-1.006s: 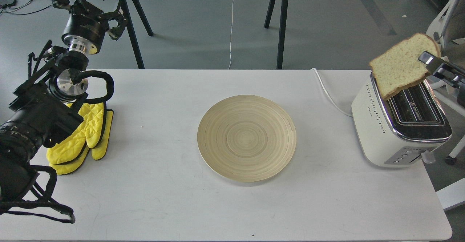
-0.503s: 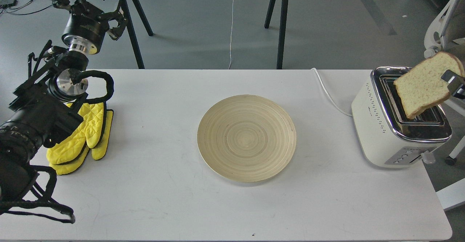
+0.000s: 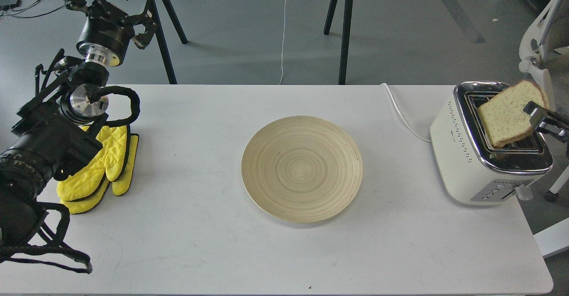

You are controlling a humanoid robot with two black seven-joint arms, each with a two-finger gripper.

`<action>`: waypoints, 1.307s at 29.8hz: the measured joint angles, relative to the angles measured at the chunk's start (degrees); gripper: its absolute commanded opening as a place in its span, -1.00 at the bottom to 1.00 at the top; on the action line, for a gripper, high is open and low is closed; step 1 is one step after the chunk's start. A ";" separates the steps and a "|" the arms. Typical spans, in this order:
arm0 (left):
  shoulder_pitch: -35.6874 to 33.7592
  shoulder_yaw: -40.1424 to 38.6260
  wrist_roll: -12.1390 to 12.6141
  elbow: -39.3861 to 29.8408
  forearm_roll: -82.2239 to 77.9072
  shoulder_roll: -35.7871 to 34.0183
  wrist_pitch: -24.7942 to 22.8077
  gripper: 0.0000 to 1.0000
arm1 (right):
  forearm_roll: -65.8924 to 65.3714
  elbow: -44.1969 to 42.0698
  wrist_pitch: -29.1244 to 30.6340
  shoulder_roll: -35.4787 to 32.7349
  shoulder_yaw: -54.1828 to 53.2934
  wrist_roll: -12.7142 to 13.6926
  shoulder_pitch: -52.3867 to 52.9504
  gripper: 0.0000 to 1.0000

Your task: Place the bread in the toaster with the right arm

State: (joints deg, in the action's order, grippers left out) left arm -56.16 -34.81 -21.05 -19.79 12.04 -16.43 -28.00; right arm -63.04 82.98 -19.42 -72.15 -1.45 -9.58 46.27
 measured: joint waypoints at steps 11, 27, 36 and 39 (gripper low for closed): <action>0.00 -0.09 -0.05 0.02 0.00 0.00 0.00 1.00 | 0.85 5.08 0.65 0.99 -6.35 -0.21 0.69 0.54; 0.09 -0.06 -0.05 0.01 -0.01 -0.01 0.00 1.00 | 34.91 2.99 0.91 21.31 -34.73 -0.85 0.93 0.98; 0.09 -0.08 -0.05 0.02 0.00 -0.01 0.00 1.00 | 40.67 -16.19 14.49 38.64 -45.18 -4.43 0.47 0.98; 0.08 -0.09 -0.05 0.01 0.00 -0.01 0.00 1.00 | 44.76 -25.48 23.56 42.80 -48.49 -4.64 0.41 0.98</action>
State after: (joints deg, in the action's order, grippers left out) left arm -56.07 -34.89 -21.10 -19.77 12.04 -16.44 -28.00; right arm -18.28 57.50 4.14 -29.35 -49.94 -14.22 46.67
